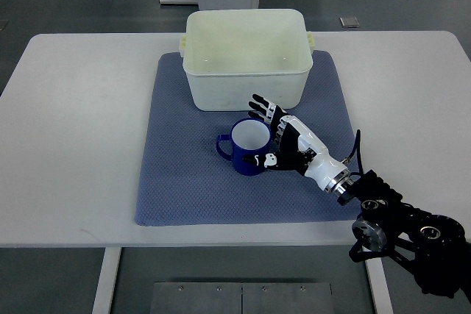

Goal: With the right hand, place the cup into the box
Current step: 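Move the open right hand to the side of the blue mug, then close the right hand fingers around the blue mug body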

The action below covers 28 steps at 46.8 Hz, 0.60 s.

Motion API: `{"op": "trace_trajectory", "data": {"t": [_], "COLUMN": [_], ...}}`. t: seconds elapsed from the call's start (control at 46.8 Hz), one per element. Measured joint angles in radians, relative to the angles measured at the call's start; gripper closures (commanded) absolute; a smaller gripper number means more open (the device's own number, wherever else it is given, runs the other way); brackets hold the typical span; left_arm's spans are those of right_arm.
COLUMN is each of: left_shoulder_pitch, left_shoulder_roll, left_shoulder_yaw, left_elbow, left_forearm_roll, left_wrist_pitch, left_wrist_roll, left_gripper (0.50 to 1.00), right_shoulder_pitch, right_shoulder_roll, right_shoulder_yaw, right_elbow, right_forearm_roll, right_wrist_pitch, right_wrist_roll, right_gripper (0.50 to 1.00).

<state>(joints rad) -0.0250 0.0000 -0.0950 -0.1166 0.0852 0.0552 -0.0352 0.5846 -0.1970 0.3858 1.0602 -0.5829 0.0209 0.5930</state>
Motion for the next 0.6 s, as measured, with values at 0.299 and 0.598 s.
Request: {"op": "trace_trajectory", "data": {"t": [0.299, 0.598], "left_shoulder_pitch": [-0.001, -0.001], "left_shoulder_roll": [0.0, 0.0], "left_shoulder_yaw": [0.0, 0.0], "left_elbow": [0.0, 0.0], "left_forearm_roll": [0.0, 0.0], "left_wrist_pitch": [0.0, 0.0], "left_wrist_roll": [0.0, 0.0], "left_gripper": [0.5, 0.5], "right_shoulder_pitch": [0.005, 0.008], "right_shoulder_roll": [0.046, 0.067], "right_shoulder_yaw": [-0.002, -0.019], "right_elbow": [-0.049, -0.092], "right_forearm_roll": [0.0, 0.0], "right_wrist_pitch": [-0.021, -0.021], "right_wrist_roll": [0.006, 0.018], "right_gripper": [0.5, 0.5]}}
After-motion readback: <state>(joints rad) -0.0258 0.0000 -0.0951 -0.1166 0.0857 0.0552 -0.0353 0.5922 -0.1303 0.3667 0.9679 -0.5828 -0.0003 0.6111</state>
